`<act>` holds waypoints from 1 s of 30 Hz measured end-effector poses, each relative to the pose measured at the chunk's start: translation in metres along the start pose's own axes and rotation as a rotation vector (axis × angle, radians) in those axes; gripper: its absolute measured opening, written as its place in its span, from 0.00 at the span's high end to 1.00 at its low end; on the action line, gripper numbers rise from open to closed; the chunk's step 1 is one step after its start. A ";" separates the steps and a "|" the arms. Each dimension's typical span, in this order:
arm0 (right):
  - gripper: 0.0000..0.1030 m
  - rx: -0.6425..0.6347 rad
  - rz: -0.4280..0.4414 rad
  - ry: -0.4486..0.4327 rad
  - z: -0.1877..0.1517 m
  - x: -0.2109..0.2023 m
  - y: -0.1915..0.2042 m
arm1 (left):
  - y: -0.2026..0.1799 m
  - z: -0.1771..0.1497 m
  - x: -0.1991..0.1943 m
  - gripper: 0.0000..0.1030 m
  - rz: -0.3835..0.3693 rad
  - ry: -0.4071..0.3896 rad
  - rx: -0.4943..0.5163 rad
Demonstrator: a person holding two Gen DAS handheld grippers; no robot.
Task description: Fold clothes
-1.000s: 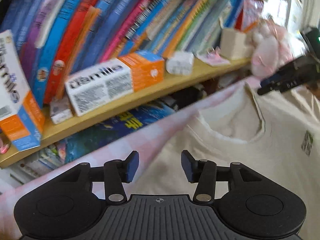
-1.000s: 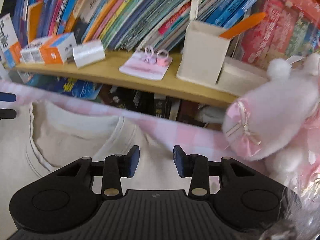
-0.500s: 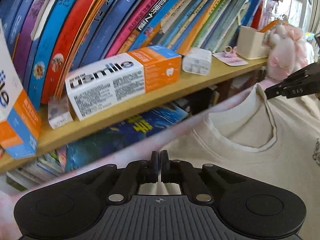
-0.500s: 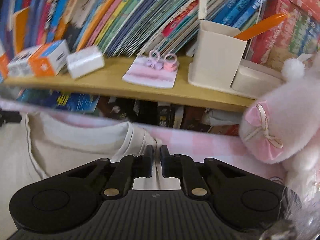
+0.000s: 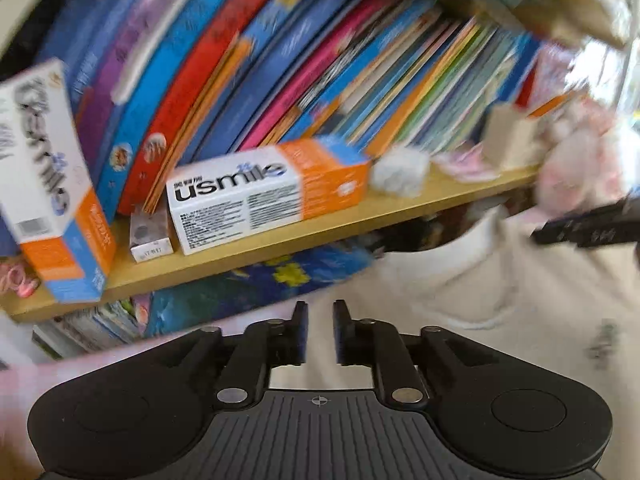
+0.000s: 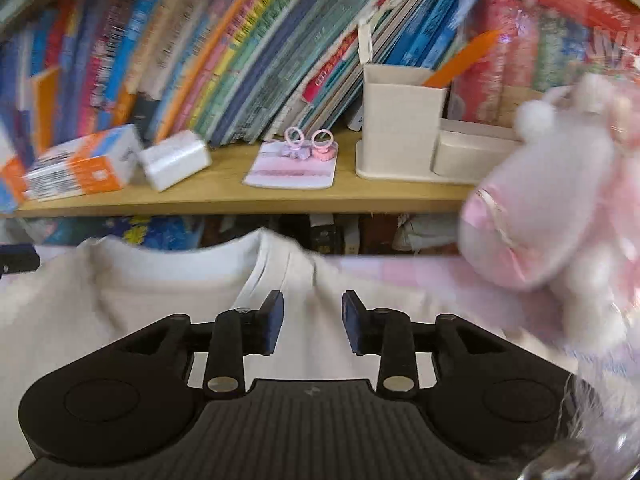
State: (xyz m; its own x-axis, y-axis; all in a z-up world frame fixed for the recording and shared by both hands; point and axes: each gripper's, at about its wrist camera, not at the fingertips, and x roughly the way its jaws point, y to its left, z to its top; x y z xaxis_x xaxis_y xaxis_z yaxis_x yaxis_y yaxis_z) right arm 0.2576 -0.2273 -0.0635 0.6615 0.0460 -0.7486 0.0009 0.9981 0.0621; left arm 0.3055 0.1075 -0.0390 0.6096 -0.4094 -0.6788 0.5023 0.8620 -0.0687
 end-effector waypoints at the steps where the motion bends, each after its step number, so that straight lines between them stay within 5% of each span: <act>1: 0.67 -0.010 0.006 -0.004 -0.008 -0.012 0.000 | -0.006 -0.004 -0.013 0.75 -0.002 -0.013 0.002; 6: 0.61 -0.097 0.024 -0.020 -0.059 -0.075 0.006 | -0.045 -0.038 -0.079 0.58 0.022 -0.051 0.054; 13: 0.54 -0.145 0.028 -0.006 -0.135 -0.141 -0.001 | -0.115 -0.111 -0.161 0.33 0.164 -0.027 0.074; 22: 0.54 -0.071 0.011 0.057 -0.229 -0.212 -0.034 | -0.160 -0.194 -0.205 0.32 0.315 0.060 -0.190; 30: 0.55 -0.131 -0.032 0.097 -0.264 -0.226 -0.045 | -0.159 -0.229 -0.226 0.32 0.452 0.038 -0.373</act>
State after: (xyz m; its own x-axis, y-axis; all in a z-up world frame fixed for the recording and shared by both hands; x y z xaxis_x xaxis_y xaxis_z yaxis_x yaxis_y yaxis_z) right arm -0.0896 -0.2717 -0.0715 0.5872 0.0116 -0.8094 -0.0812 0.9957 -0.0447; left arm -0.0525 0.1317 -0.0418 0.6876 0.0284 -0.7256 -0.0561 0.9983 -0.0141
